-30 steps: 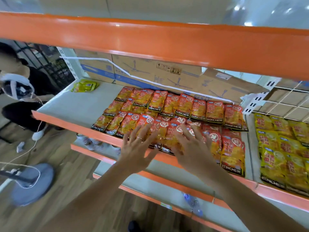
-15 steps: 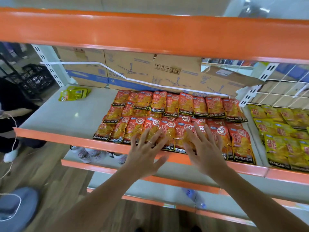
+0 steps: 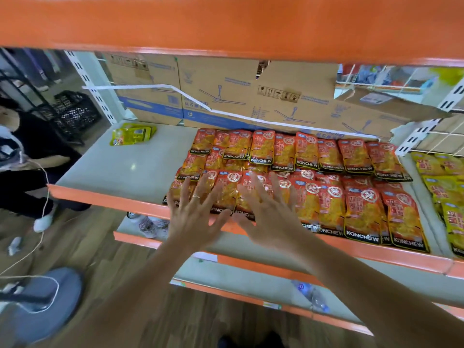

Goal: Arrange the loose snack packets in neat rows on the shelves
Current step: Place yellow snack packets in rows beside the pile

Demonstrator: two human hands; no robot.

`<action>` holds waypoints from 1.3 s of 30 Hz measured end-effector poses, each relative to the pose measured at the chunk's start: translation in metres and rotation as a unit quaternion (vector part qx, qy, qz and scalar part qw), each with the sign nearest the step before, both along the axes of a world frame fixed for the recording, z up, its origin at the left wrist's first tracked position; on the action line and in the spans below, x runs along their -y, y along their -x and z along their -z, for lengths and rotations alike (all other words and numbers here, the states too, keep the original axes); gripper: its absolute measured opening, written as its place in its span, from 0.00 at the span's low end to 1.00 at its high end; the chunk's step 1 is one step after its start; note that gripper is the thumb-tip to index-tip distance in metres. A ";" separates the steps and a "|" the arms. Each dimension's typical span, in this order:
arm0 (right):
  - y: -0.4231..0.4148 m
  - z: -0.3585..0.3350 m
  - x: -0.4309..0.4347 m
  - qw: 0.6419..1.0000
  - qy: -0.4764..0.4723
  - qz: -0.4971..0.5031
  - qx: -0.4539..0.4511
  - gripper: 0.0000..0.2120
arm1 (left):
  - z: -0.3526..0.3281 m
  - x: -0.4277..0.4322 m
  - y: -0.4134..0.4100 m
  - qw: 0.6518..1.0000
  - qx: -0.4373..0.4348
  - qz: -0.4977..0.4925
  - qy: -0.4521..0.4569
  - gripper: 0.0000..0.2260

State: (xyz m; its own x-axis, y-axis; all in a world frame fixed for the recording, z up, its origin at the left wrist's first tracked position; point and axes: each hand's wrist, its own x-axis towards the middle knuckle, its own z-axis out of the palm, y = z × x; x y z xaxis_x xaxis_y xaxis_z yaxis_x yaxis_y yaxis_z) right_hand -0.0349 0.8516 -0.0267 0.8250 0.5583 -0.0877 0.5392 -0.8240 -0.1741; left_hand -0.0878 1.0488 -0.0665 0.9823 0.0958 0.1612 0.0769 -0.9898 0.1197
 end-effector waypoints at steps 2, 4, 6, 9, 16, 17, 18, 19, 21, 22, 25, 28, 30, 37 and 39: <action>-0.003 -0.001 -0.015 1.000 0.011 -0.021 -0.006 0.34 | 0.004 -0.010 0.002 1.000 -0.013 0.012 -0.002 0.29; -0.004 0.002 -0.023 0.998 0.038 -0.034 -0.025 0.35 | 0.010 -0.016 0.007 0.999 -0.026 0.024 -0.012 0.29; -0.006 0.006 -0.024 0.997 0.057 -0.034 -0.038 0.36 | 0.013 -0.018 0.010 0.999 -0.041 0.024 -0.015 0.29; -0.007 0.007 -0.021 0.997 0.063 -0.034 -0.037 0.35 | 0.010 -0.018 0.010 0.998 -0.053 0.021 -0.009 0.30; -0.009 -0.016 -0.039 1.000 -0.006 -0.013 -0.019 0.32 | -0.004 -0.026 0.012 0.999 -0.030 -0.005 0.030 0.33; -0.010 -0.021 -0.046 1.000 -0.013 -0.011 -0.019 0.32 | -0.006 -0.032 0.010 0.999 -0.026 -0.008 0.039 0.33; -0.012 -0.026 -0.053 1.000 -0.022 -0.010 -0.017 0.31 | -0.010 -0.041 0.007 0.999 -0.018 -0.014 0.046 0.33; -0.015 -0.030 -0.061 0.999 -0.032 -0.011 -0.012 0.31 | -0.014 -0.052 0.003 0.998 -0.009 -0.022 0.052 0.33; -0.021 -0.039 -0.079 0.999 -0.045 -0.013 -0.005 0.32 | -0.022 -0.078 -0.005 0.998 -0.004 -0.038 0.057 0.33; -0.023 -0.043 -0.086 0.999 -0.052 -0.013 -0.004 0.32 | -0.026 -0.089 -0.009 0.998 -0.007 -0.042 0.053 0.33; -0.028 -0.050 -0.118 0.998 -0.061 -0.023 0.012 0.32 | -0.031 -0.132 -0.015 0.998 0.003 -0.055 0.039 0.33; -0.034 -0.056 -0.152 0.997 -0.050 -0.052 0.021 0.31 | -0.034 -0.170 -0.018 0.997 0.012 -0.073 0.029 0.36; -0.042 -0.058 -0.173 0.996 -0.041 -0.069 0.030 0.31 | -0.034 -0.190 -0.020 0.996 0.015 -0.082 0.025 0.37; -0.079 -0.048 -0.239 0.993 -0.001 -0.096 0.061 0.32 | -0.018 -0.232 -0.040 0.991 -0.001 -0.130 0.042 0.38; -0.087 -0.042 -0.256 0.992 -0.002 -0.110 0.055 0.31 | -0.013 -0.242 -0.054 0.990 -0.015 -0.136 0.045 0.35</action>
